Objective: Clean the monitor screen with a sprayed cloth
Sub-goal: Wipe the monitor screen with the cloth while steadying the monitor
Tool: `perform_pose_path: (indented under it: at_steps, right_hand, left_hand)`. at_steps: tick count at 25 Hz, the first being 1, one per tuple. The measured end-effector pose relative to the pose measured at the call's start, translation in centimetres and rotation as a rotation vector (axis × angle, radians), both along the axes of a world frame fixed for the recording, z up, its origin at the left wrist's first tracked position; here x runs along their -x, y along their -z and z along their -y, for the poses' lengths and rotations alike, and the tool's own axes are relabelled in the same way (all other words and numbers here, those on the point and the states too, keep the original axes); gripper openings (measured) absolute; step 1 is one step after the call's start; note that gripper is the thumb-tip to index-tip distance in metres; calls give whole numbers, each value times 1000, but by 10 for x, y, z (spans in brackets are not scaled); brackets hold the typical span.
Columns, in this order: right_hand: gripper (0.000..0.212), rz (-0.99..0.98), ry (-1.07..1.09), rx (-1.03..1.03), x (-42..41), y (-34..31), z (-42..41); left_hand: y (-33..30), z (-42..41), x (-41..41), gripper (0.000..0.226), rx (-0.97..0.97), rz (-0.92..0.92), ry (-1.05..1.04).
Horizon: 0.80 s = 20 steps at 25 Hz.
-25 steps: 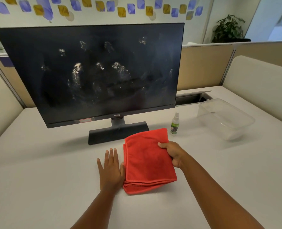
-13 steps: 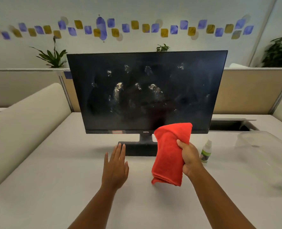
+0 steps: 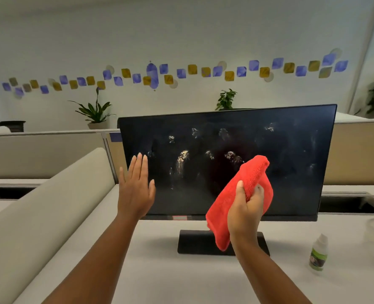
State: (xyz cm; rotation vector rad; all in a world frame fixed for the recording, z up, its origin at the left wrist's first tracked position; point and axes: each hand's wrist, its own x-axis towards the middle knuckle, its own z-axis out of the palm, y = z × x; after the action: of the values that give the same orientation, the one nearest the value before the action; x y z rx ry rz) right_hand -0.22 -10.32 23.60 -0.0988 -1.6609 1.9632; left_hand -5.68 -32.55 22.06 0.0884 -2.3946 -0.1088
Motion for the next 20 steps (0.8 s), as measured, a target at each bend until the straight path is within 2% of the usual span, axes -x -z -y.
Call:
perform_pose_path:
  at_steps: [5, 7, 10, 13, 16, 17, 20]
  right_hand:
    - [38, -215, 163, -236, 41, -28, 62]
    - [44, -252, 252, -360, 60, -36, 81]
    - [51, -153, 454, -691, 91, -33, 108]
    - [63, -63, 432, -934, 112, -21, 120]
    - [79, -63, 478, -1105, 122, -9, 116]
    - [78, -82, 517, -1131, 123, -6, 112]
    - [56, -156, 621, -1226, 127, -2, 96]
  left_hand:
    - [-49, 36, 29, 62, 165, -52, 13]
    - [-60, 47, 39, 64, 161, -63, 29]
    - [-74, 65, 53, 64, 112, -102, 39]
    - [-86, 81, 65, 62, 76, -126, 69]
    - [-91, 89, 76, 60, 87, -128, 162]
    - [-91, 89, 78, 60, 85, -132, 192]
    - [-86, 86, 84, 61, 42, -169, 230]
